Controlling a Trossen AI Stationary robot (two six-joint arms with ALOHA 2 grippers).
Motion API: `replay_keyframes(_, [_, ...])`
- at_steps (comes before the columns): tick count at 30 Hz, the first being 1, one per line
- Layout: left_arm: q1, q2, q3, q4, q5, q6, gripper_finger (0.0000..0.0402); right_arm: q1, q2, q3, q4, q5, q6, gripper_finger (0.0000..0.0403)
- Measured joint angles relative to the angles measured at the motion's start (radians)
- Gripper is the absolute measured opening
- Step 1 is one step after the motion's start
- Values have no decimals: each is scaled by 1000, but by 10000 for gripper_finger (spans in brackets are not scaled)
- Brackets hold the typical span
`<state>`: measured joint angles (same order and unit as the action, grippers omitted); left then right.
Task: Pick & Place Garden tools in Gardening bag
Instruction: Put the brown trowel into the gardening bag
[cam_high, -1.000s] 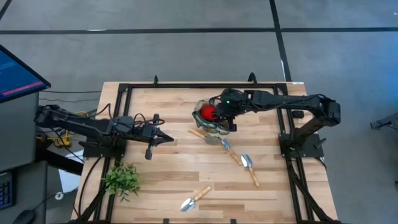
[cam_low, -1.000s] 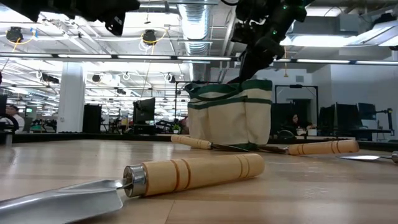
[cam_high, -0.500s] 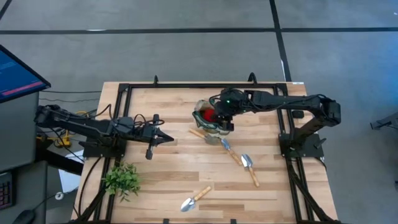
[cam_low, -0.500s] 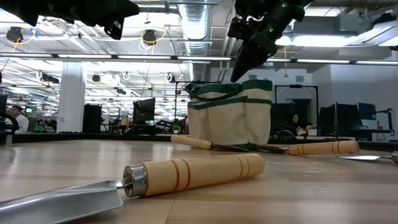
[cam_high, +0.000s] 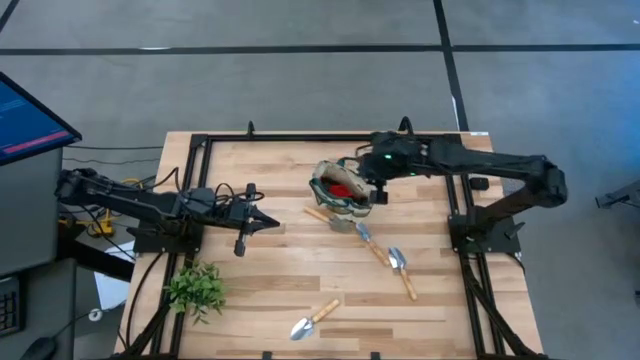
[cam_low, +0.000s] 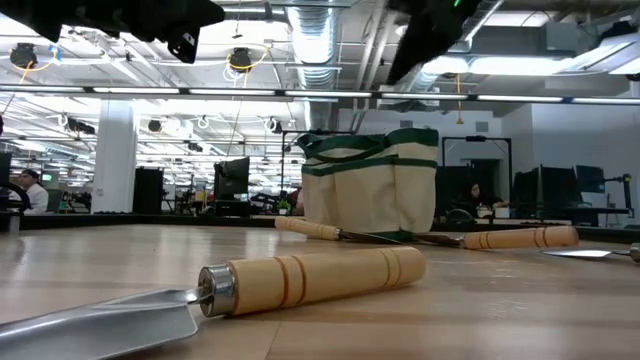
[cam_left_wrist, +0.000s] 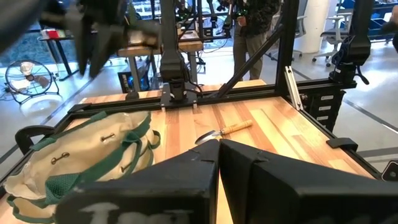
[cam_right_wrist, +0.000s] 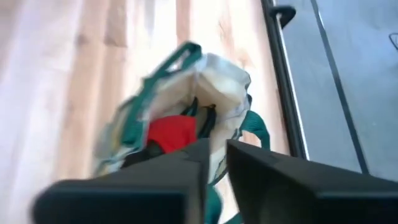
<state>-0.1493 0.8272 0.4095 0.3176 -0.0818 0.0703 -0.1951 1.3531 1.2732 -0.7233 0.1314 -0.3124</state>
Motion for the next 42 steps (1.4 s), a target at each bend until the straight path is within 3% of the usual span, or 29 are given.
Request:
replay_keyframes(2, [0, 0, 0, 0, 0, 1, 2, 24, -49, 0, -33, -1, 27, 10])
replay_keyframes(8, [0, 0, 0, 5, 0, 2, 2, 106, -162, 0, -172, 9, 231, 6])
replay_keyframes(14, [0, 0, 0, 7, 0, 3, 2, 225, -190, -1, -300, 173, 567, 2])
replay_keyframes(18, [0, 0, 0, 8, 0, 3, 2, 311, -173, -2, -390, 273, 763, 1])
replay_keyframes(29, [0, 0, 0, 16, 0, 1, 2, 539, 31, -2, -449, 386, 1109, 0])
replay_keyframes(37, [0, 0, 0, 14, 0, 0, 2, 572, 154, -5, -420, 360, 1224, 0])
replay_keyframes(42, [0, 0, 0, 12, 0, 0, 2, 572, 148, -146, -114, 334, 1231, 0])
